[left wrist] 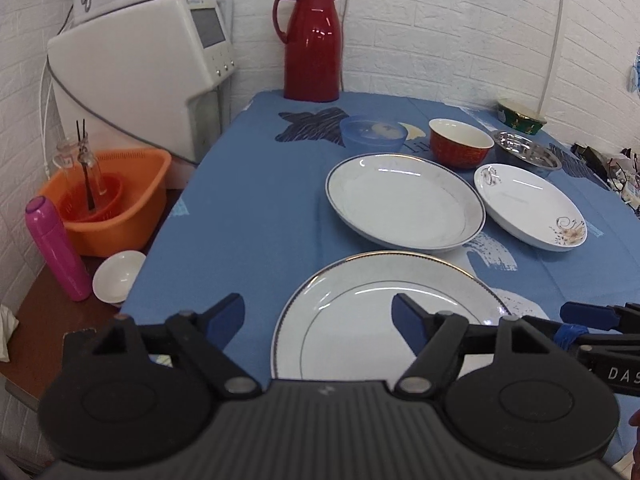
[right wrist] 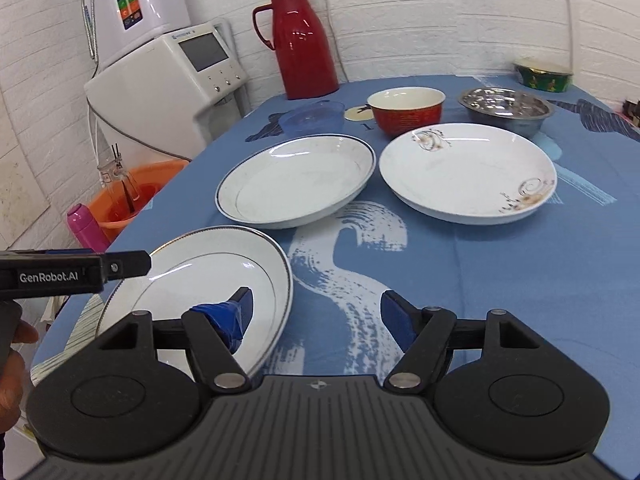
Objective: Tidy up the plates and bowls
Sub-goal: 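Lift the gold-rimmed plate with both grippers and carry it toward the plain white plate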
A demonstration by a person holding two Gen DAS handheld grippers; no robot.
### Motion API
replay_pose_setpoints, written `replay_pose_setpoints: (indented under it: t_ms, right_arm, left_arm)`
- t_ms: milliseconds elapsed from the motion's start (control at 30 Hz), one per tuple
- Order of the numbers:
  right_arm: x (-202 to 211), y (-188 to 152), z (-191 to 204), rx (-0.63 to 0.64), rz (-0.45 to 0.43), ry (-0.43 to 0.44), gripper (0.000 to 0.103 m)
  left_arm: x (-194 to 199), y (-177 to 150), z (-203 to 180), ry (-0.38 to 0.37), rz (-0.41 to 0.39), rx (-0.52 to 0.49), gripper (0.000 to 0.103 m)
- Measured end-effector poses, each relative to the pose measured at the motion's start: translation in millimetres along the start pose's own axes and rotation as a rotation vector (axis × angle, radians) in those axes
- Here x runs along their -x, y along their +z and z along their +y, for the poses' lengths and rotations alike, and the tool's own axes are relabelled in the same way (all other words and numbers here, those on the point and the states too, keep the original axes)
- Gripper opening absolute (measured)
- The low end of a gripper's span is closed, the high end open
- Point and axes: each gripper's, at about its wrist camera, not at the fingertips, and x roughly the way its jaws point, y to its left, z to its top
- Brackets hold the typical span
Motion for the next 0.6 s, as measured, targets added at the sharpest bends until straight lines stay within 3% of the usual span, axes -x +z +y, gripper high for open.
replay_pose_setpoints:
  t_ms: [233, 600]
  right_arm:
    - [12, -4, -10, -0.033, 0.004, -0.027, 0.058]
    - [-8, 33, -16, -0.02, -0.034, -0.036, 0.058]
  left_arm:
    - [9, 5, -13, -0.011, -0.026, -0.042, 0.075]
    - [-13, 26, 0, -0.005, -0.006, -0.001, 0.077]
